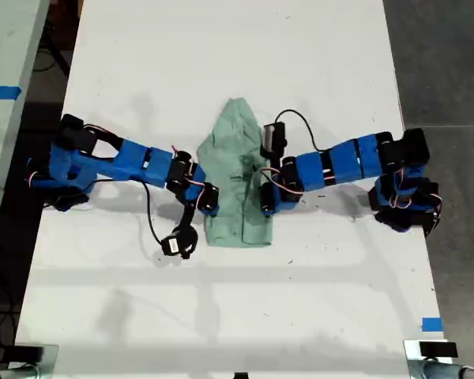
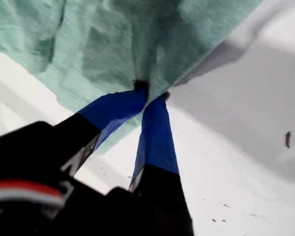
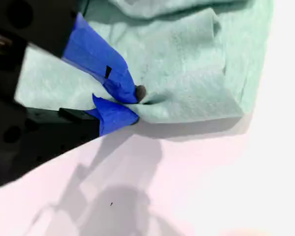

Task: Fold t shirt

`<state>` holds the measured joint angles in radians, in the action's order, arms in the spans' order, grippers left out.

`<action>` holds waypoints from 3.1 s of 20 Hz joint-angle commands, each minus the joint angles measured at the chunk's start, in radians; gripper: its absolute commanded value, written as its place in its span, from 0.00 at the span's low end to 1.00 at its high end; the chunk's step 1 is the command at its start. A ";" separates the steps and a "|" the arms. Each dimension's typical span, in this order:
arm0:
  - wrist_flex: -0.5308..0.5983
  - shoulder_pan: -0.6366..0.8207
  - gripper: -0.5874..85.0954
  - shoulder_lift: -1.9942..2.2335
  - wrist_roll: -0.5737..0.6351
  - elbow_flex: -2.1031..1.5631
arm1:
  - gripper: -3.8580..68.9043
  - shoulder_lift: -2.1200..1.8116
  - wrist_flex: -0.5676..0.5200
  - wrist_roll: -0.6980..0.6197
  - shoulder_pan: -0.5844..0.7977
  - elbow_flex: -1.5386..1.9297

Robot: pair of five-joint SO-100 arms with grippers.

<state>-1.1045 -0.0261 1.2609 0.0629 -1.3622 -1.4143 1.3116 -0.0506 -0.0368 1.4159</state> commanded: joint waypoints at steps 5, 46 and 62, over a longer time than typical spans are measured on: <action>-0.233 0.038 0.00 0.109 -0.011 0.267 | 0.07 -0.067 0.219 -0.084 0.066 -0.345; -0.413 0.275 0.01 0.555 0.043 0.034 | 0.08 -0.836 0.370 -0.290 0.489 0.311; 0.146 0.202 0.00 2.345 -0.020 -1.835 | 0.08 -2.094 0.080 -0.150 0.265 1.641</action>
<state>-1.0002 0.1595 3.5742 0.0107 -3.1615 -3.4975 1.4343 -0.2132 0.1810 3.0020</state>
